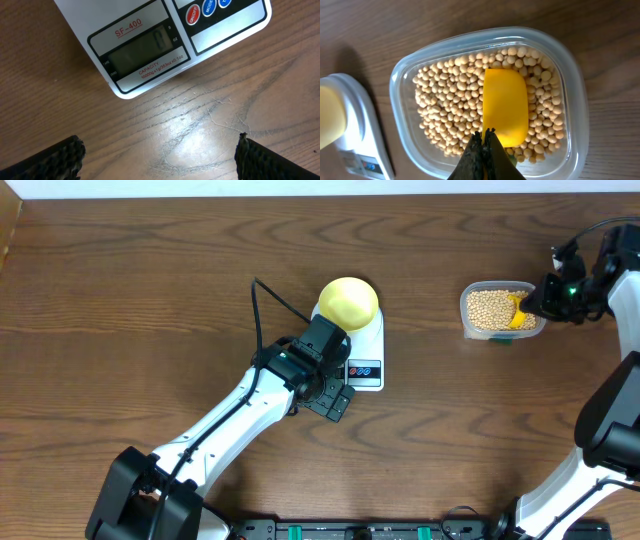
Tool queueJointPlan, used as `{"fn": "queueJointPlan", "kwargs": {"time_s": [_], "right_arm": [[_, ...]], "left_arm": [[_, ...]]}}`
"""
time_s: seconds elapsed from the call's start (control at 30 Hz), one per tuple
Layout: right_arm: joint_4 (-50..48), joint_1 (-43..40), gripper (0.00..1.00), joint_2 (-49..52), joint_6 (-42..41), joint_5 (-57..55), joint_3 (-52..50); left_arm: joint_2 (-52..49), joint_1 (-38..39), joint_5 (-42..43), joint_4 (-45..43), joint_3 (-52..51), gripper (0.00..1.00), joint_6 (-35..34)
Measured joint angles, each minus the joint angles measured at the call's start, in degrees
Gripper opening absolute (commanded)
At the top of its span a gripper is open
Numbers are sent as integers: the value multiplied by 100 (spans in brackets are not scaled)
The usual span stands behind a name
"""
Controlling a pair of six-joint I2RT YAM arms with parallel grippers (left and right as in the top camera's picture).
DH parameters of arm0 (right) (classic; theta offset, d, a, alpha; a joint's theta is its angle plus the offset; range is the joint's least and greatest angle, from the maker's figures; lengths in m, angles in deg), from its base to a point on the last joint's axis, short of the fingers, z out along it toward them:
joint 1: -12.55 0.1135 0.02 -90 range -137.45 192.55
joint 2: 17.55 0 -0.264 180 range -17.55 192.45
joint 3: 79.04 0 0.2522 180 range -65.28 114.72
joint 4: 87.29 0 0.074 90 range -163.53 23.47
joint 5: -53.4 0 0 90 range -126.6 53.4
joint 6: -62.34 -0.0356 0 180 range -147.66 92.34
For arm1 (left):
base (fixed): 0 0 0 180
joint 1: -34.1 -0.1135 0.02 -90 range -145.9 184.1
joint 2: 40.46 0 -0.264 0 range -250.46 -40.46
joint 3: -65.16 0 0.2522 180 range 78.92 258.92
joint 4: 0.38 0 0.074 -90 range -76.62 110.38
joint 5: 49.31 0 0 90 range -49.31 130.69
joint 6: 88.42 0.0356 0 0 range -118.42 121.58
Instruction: Scoop item into bowl and weigh 50g on scale
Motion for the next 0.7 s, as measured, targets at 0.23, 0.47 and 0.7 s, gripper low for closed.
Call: {"fn": "queueJointPlan", "kwargs": {"time_s": [0.23,0.47,0.7], "right_arm": [[11,-190,1,2,79,726,-61],[-341,-195,1,2,94,979,-323],[-669,-238,1,0,50,1261,-592]], "left_arm": [[0,0,0,0,0,98,0],[0,0,2,0,0,98,0],[0,0,2,0,0,98,0]]}}
